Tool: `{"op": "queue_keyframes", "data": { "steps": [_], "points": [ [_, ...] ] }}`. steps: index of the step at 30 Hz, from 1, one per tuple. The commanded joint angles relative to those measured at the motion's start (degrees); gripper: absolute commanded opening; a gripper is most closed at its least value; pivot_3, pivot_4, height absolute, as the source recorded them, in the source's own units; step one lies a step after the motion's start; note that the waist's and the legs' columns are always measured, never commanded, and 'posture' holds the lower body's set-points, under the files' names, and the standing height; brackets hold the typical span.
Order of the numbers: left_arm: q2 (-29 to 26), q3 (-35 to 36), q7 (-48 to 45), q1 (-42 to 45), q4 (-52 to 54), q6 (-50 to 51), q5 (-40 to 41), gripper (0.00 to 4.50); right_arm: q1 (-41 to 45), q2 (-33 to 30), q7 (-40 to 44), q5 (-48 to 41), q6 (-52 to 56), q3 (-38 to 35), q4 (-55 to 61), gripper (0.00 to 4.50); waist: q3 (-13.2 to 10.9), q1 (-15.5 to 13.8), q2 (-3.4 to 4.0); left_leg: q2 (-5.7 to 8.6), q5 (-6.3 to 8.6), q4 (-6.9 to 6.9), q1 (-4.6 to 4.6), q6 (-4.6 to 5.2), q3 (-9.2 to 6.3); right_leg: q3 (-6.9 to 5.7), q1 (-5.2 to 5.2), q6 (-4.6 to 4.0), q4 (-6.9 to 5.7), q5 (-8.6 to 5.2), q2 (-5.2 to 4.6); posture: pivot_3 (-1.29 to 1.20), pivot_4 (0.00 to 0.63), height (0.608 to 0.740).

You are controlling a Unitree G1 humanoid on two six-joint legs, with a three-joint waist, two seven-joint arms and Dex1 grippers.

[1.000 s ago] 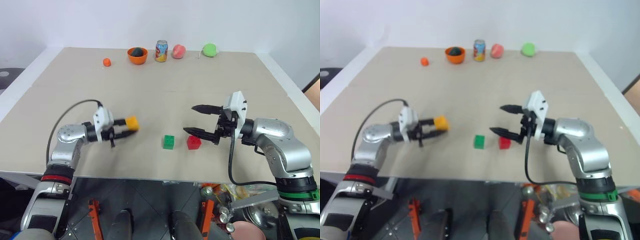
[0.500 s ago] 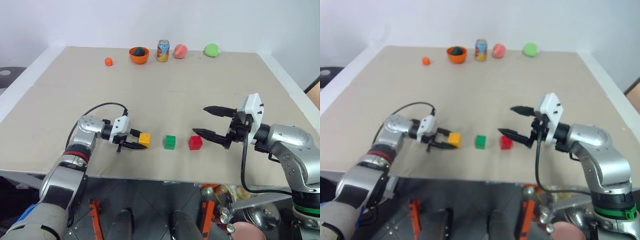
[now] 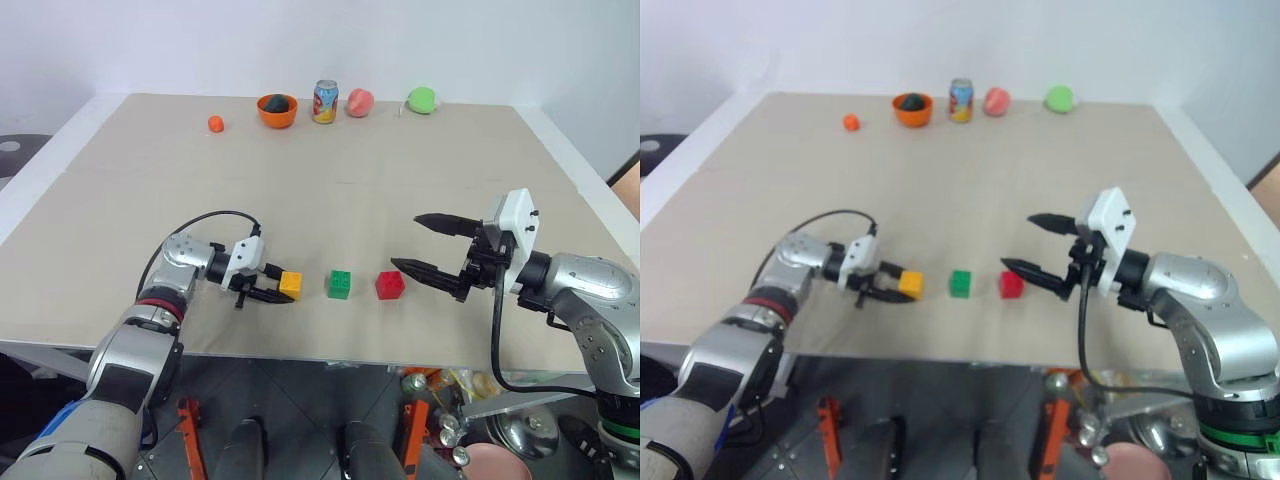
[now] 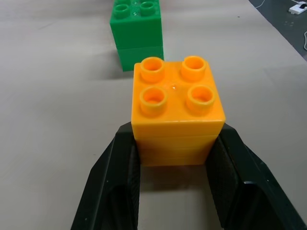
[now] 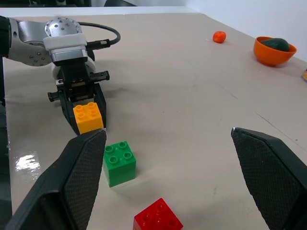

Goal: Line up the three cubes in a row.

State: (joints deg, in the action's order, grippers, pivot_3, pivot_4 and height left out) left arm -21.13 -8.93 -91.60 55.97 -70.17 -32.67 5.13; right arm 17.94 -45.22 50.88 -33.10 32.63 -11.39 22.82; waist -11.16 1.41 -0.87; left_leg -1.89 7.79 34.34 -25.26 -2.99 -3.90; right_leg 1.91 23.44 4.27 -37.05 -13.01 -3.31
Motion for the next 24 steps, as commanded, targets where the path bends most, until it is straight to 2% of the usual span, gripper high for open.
{"op": "queue_keyframes", "data": {
  "steps": [1,18,24],
  "points": [
    [-0.49,1.90,0.88,1.88,-0.65,-0.47,-0.70,1.31,0.05,-0.96,-0.45,-1.06,-0.21,-2.02,2.27,4.32,0.00,-0.01,0.00,0.00,0.00,0.00,0.00,0.00,0.00,0.00,0.00,0.00,0.00,0.00,0.00,0.00,0.150,0.740],
    [0.98,3.66,3.92,2.72,-2.03,0.05,-3.28,1.31,-1.26,-2.13,-0.04,-1.56,-0.45,-2.79,2.07,4.32,0.00,-0.03,0.00,0.00,0.00,0.00,0.00,0.00,0.00,0.00,-0.01,0.03,0.00,0.01,0.00,0.00,0.150,0.740],
    [1.21,3.98,3.33,2.65,-2.06,0.45,-3.67,1.31,-5.33,-4.76,2.58,-1.71,-0.71,-4.57,1.26,4.32,0.00,-0.09,0.00,0.00,0.00,0.01,0.00,0.00,-0.01,0.00,-0.02,0.02,0.00,0.01,0.00,0.00,0.150,0.740]
  ]
}}
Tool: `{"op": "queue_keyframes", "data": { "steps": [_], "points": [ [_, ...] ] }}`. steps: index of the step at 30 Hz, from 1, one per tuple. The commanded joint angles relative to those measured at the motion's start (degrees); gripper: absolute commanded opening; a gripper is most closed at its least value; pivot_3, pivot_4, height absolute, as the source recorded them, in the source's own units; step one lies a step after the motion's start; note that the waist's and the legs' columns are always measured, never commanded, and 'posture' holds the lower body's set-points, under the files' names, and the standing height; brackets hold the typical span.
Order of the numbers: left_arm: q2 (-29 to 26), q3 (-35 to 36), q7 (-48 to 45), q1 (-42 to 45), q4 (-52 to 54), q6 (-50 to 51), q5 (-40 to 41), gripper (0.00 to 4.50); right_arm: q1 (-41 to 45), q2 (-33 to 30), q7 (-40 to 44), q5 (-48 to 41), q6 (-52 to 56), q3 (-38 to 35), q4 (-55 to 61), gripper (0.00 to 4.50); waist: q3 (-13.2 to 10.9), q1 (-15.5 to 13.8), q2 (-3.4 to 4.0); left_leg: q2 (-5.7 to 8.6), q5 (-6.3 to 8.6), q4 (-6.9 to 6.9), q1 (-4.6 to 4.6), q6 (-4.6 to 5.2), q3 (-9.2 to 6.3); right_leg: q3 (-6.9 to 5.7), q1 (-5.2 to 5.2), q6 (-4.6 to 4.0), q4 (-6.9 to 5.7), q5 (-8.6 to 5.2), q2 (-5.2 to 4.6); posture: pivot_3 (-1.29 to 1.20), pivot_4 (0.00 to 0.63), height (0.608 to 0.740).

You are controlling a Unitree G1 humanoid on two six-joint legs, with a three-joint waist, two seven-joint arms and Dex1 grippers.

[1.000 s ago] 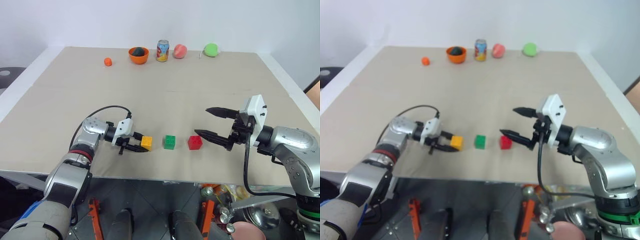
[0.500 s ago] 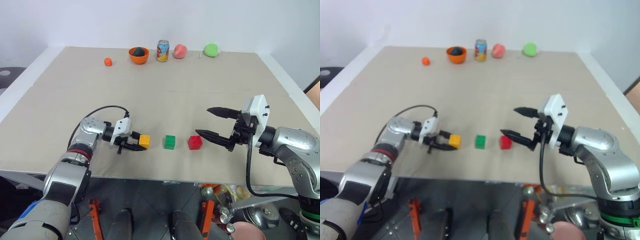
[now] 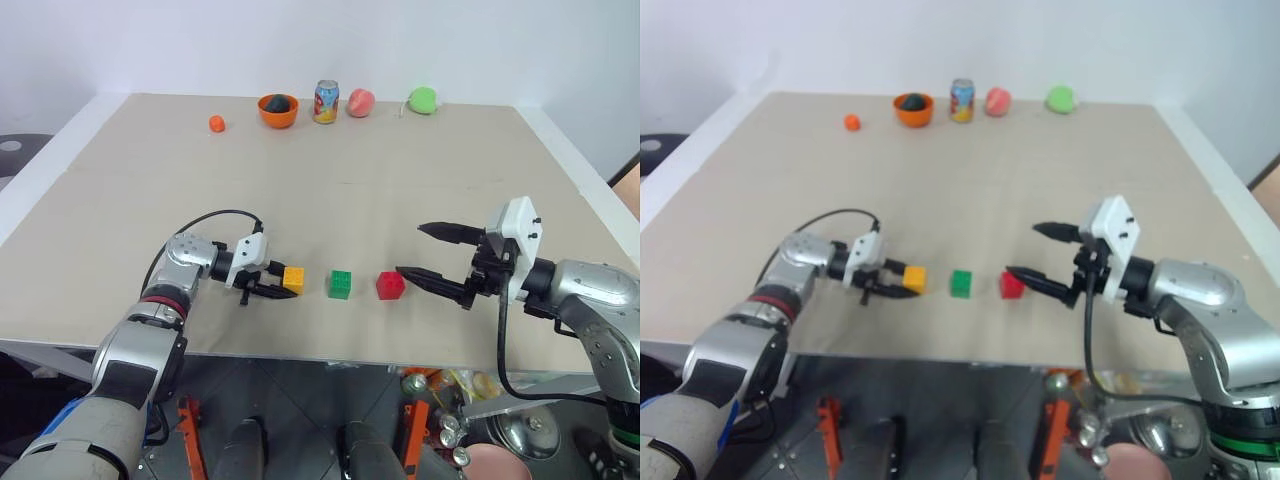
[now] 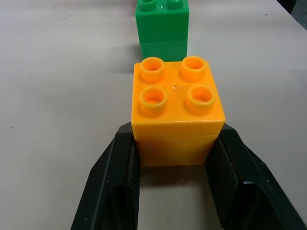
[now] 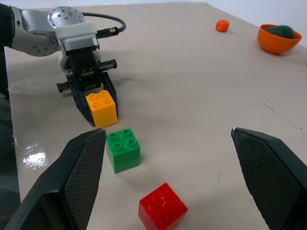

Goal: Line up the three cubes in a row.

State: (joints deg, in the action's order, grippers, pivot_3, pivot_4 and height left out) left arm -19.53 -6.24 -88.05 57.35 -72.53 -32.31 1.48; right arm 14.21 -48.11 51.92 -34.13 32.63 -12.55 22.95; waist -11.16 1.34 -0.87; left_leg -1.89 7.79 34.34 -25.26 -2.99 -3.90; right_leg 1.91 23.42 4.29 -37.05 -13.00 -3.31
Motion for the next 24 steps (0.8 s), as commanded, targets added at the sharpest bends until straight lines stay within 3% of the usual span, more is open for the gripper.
{"op": "queue_keyframes", "data": {
  "steps": [1,14,16,21,24],
  "points": [
    [-0.36,1.33,-0.27,1.26,0.30,0.13,-0.06,1.31,-2.16,-2.19,1.72,-0.33,-1.01,-3.64,0.72,4.32,0.00,-0.04,0.00,0.00,0.00,0.00,0.00,0.00,0.00,0.00,0.00,0.00,0.00,0.00,0.00,0.00,0.150,0.740],
    [-0.04,1.54,-0.55,1.41,0.13,1.52,-0.68,1.31,-2.60,-2.46,1.67,-0.40,-1.46,-4.37,-0.11,4.32,0.00,0.03,0.00,0.00,0.00,0.02,0.04,0.00,0.00,0.00,-0.02,0.00,-0.01,0.02,0.00,0.00,0.150,0.740],
    [-0.07,1.38,0.01,1.65,-0.05,2.43,-1.01,2.33,-2.44,-2.54,1.68,-0.39,-1.44,-4.35,-0.26,4.32,0.00,0.02,0.00,0.00,0.00,0.02,0.04,0.00,0.00,0.00,-0.02,0.00,-0.01,0.02,0.00,0.00,0.150,0.740],
    [0.15,2.46,1.67,1.94,0.18,1.51,-0.62,4.01,-2.15,-2.53,1.82,-0.40,-1.63,-4.16,-0.58,4.32,0.00,0.02,0.00,0.00,0.00,0.03,0.04,0.00,0.00,0.00,-0.02,0.00,-0.01,0.02,0.00,0.00,0.150,0.740],
    [-0.32,3.01,0.85,2.00,0.45,1.13,-0.41,4.01,-1.33,-2.50,2.05,-0.16,-1.97,-3.57,-1.28,4.32,0.00,0.02,0.00,0.00,0.00,0.02,0.04,0.00,0.00,0.00,-0.02,0.00,-0.01,0.02,0.00,0.00,0.150,0.740]
  ]
}}
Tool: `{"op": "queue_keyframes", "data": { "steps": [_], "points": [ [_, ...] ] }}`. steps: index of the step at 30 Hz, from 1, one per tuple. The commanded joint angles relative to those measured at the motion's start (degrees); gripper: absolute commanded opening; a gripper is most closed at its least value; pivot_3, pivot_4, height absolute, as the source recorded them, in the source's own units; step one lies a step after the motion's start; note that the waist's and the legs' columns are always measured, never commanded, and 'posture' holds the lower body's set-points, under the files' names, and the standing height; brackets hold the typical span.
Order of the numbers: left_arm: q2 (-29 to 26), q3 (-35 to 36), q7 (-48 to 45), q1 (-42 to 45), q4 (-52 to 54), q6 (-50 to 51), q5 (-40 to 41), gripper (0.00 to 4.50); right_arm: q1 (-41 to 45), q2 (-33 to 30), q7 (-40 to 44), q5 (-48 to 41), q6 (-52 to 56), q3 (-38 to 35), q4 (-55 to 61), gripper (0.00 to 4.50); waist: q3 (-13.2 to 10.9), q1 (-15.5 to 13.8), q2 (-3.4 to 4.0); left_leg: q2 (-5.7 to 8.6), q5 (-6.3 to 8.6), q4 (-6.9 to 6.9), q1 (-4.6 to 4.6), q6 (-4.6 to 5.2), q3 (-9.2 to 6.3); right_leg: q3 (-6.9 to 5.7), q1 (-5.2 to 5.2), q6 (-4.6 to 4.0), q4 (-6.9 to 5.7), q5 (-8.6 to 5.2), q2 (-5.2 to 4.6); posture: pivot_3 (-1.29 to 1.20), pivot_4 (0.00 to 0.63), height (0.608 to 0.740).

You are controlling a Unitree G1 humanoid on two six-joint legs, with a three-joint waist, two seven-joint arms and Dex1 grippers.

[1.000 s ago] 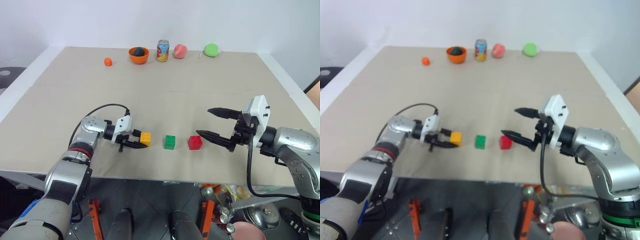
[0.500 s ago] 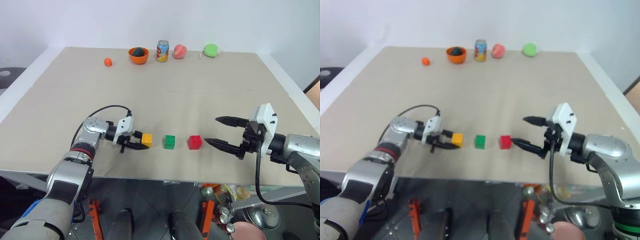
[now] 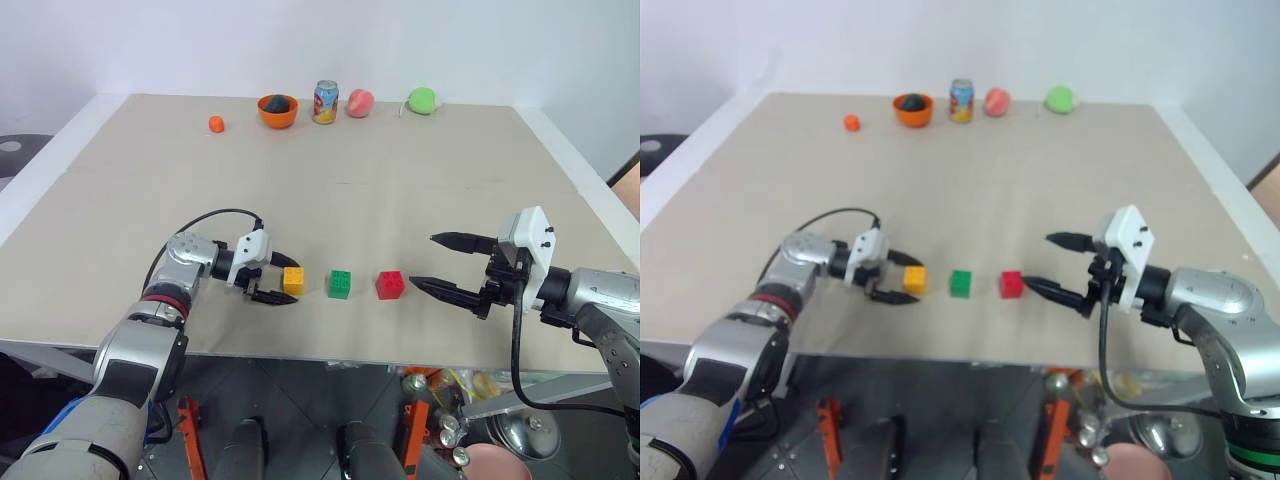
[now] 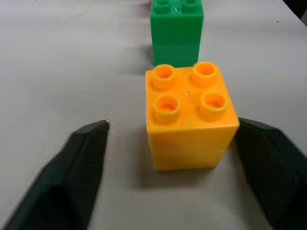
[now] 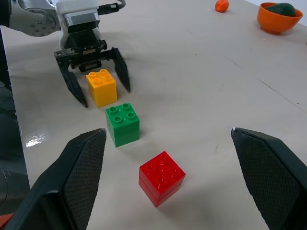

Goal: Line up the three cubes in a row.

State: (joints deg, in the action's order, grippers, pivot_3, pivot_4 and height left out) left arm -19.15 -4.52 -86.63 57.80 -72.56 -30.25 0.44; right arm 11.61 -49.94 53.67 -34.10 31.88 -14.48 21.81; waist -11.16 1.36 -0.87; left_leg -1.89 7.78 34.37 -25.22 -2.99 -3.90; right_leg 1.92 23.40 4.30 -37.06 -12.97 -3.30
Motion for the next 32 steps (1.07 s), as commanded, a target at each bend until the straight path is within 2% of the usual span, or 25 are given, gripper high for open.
{"op": "queue_keyframes", "data": {
  "steps": [1,6,12,13,15,19,22,27,32],
  "points": [
    [-0.98,1.53,-0.98,1.50,0.70,-1.25,0.80,4.01,1.65,-0.67,0.50,-0.17,-1.40,-1.42,-0.41,4.32,0.00,0.00,0.00,0.00,0.00,0.00,0.00,0.00,0.00,0.00,0.00,0.01,0.00,0.00,0.00,0.00,0.150,0.740],
    [-3.16,2.89,-4.78,1.39,1.97,-1.39,1.97,4.01,4.03,-1.02,1.75,0.29,-2.31,-0.09,-2.10,4.32,0.00,0.07,0.00,0.00,0.00,0.00,0.01,0.00,0.00,0.00,0.02,0.01,-0.01,0.01,0.01,0.00,0.150,0.740],
    [-13.23,-4.21,-5.87,-2.89,9.03,5.12,7.98,4.01,9.82,-1.83,4.36,0.86,-3.58,1.55,-4.99,4.32,-0.01,0.60,0.01,-0.05,0.00,-0.03,0.04,0.00,0.00,0.00,0.02,-0.01,-0.03,0.01,0.02,0.00,0.150,0.740],
    [-14.83,-4.34,-5.87,-4.01,10.63,6.75,9.52,4.01,10.81,-1.78,4.57,0.88,-3.61,1.83,-5.51,4.32,-0.01,0.61,0.01,-0.07,0.00,-0.05,0.05,-0.01,0.00,0.00,0.02,-0.02,-0.03,0.00,0.02,0.00,0.150,0.740],
    [-17.11,0.00,-5.02,-6.40,13.09,8.93,11.59,4.01,12.13,-1.01,3.82,1.48,-3.60,2.65,-6.83,4.32,-0.01,0.65,0.01,-0.08,0.00,-0.06,0.05,-0.01,0.00,0.00,0.01,-0.03,-0.04,-0.03,0.02,0.00,0.150,0.740],
    [-18.34,7.90,12.46,-13.99,22.12,17.51,13.63,4.01,9.47,0.98,-0.03,6.24,-5.49,4.23,-9.88,4.32,-0.01,0.35,-0.01,-0.10,0.00,-0.05,0.03,-0.01,-0.01,-0.03,0.01,-0.03,-0.04,-0.03,0.02,0.00,0.150,0.740],
    [-16.94,13.27,30.04,-22.76,35.84,31.16,14.41,4.01,6.43,2.70,-3.90,10.04,-7.30,4.26,-12.02,4.32,-0.01,0.23,-0.01,-0.10,0.00,-0.04,0.06,-0.01,-0.01,-0.03,-0.04,0.09,-0.07,0.02,0.00,0.00,0.150,0.740],
    [-10.36,21.01,49.46,-35.57,59.08,44.87,18.55,4.01,6.41,8.05,-12.47,12.90,-7.23,3.38,-15.22,4.32,-0.01,0.15,-0.01,-0.10,-0.05,-0.04,0.11,-0.08,-0.01,0.01,-0.02,0.22,-0.13,0.16,0.01,0.00,0.150,0.740],
    [-4.15,25.28,62.92,-39.76,69.58,53.06,21.48,4.01,8.73,14.11,-18.43,13.89,-7.62,3.86,-17.25,4.32,-0.01,0.13,-0.01,-0.21,-0.20,0.00,0.20,-0.10,0.00,-0.03,-0.04,-0.18,-0.13,0.29,0.13,0.00,0.150,0.740]
  ]
}}
